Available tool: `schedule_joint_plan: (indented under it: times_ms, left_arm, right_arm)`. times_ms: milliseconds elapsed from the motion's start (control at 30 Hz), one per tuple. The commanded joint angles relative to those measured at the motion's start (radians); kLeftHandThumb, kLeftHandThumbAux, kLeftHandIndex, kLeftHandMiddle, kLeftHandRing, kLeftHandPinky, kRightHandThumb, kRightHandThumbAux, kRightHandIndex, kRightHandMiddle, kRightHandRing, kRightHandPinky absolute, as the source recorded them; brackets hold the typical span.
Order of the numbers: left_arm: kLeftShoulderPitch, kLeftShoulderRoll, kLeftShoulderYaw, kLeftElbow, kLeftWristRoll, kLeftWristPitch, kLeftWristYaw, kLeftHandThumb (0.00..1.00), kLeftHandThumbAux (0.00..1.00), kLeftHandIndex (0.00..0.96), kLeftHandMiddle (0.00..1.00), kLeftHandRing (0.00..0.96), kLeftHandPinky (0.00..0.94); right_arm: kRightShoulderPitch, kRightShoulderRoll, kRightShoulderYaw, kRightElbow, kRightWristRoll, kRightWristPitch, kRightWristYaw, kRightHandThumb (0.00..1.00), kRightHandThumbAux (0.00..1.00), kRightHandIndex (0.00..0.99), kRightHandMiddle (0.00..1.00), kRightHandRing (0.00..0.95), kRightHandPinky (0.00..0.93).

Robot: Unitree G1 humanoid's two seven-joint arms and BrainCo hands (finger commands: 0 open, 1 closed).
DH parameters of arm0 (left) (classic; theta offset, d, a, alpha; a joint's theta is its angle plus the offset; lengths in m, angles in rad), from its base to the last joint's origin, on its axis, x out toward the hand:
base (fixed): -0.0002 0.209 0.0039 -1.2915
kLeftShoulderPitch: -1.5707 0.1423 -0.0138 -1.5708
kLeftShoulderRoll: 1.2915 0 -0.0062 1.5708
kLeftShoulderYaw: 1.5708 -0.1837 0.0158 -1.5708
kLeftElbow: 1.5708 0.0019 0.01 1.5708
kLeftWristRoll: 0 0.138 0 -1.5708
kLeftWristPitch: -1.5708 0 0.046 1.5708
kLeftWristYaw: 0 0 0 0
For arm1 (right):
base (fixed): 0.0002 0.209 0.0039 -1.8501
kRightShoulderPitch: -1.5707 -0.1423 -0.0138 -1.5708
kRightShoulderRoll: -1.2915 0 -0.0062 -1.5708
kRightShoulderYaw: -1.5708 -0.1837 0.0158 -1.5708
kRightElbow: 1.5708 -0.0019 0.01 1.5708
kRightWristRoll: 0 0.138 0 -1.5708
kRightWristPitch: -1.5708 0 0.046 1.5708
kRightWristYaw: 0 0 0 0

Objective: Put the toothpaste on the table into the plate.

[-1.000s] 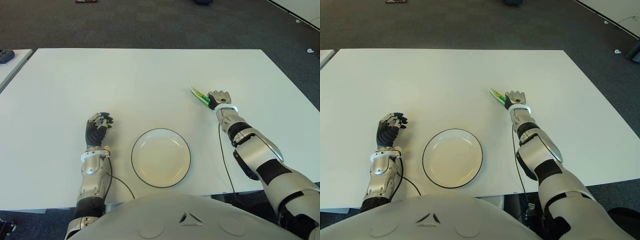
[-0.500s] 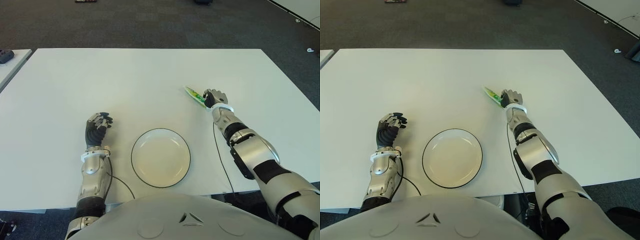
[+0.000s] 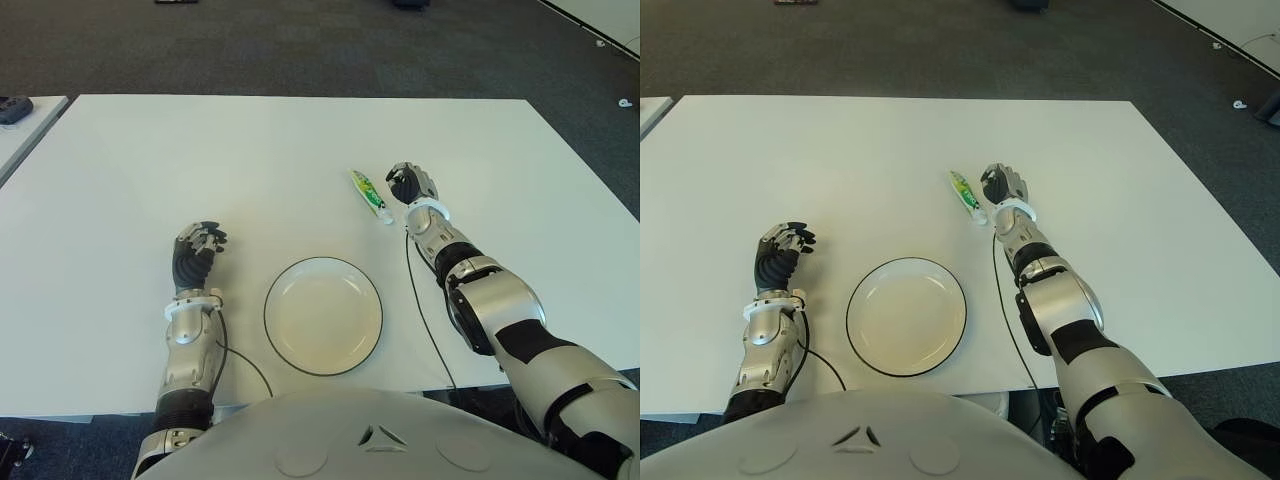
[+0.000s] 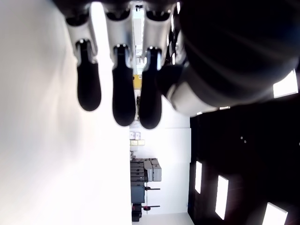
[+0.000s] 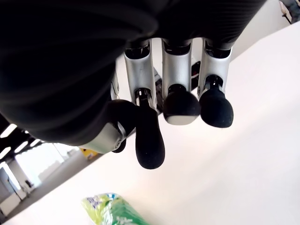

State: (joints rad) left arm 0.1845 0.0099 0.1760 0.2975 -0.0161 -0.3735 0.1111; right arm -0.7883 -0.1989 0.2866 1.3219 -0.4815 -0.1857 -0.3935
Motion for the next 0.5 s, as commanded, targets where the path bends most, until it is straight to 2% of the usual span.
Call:
schedule_joint_plan:
  times_ms: [33, 500]
  left_arm:
    - [-0.012, -0.007, -0.003, 0.019, 0.004, 0.0, 0.009, 0.705, 0.717, 0.428, 0.514, 0.52, 0.524]
    - [-0.013, -0.006, -0.002, 0.028, -0.001, -0.01, 0.002, 0.705, 0.717, 0.428, 0.513, 0.519, 0.52]
  right_arm:
    - [-0.012, 0.005, -0.024, -0.014, 0.029, -0.032, 0.025, 0.704, 0.724, 0.439, 0.877, 0.878, 0.879]
    - [-0.014, 0.01, -0.045, -0.084, 0.042, -0.092, 0.047, 0.706, 0.723, 0.439, 0.884, 0.884, 0.877]
